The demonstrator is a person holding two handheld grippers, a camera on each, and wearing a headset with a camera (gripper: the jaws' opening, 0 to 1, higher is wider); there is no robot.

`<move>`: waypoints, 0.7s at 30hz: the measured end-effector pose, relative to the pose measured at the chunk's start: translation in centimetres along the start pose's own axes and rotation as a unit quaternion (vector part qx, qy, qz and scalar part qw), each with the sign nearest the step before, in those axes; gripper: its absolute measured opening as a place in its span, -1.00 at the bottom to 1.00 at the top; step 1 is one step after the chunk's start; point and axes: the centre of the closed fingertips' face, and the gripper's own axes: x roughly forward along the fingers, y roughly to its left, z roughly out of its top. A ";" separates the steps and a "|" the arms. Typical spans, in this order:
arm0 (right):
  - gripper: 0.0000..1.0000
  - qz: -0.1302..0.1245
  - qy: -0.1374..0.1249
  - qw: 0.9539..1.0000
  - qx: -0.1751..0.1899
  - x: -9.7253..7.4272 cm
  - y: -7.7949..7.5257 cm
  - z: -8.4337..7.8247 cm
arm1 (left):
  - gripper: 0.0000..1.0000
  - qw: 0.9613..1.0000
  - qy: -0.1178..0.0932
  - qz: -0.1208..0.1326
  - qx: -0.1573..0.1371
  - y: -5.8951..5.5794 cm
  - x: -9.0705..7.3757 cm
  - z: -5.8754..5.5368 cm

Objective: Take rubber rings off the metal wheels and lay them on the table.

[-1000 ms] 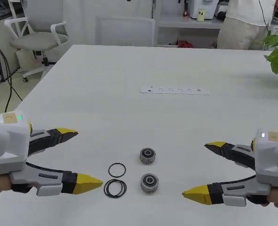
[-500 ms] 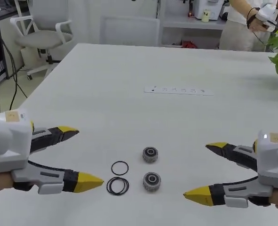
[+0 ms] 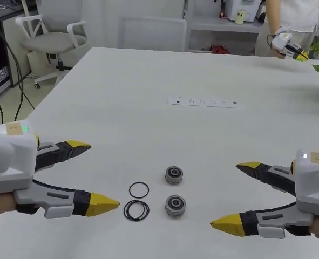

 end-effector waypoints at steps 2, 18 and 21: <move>0.84 0.001 0.001 1.000 -0.001 0.0 0.0 -0.1 | 0.80 1.000 0.000 0.000 0.001 0.0 0.0 0.0; 0.87 0.004 0.001 1.000 -0.001 0.1 0.3 0.2 | 0.81 1.000 0.004 -0.001 0.003 -0.1 -0.1 -0.1; 0.88 0.006 0.004 1.000 -0.003 0.1 0.4 0.0 | 0.81 1.000 0.005 -0.002 0.003 -0.1 0.0 -0.2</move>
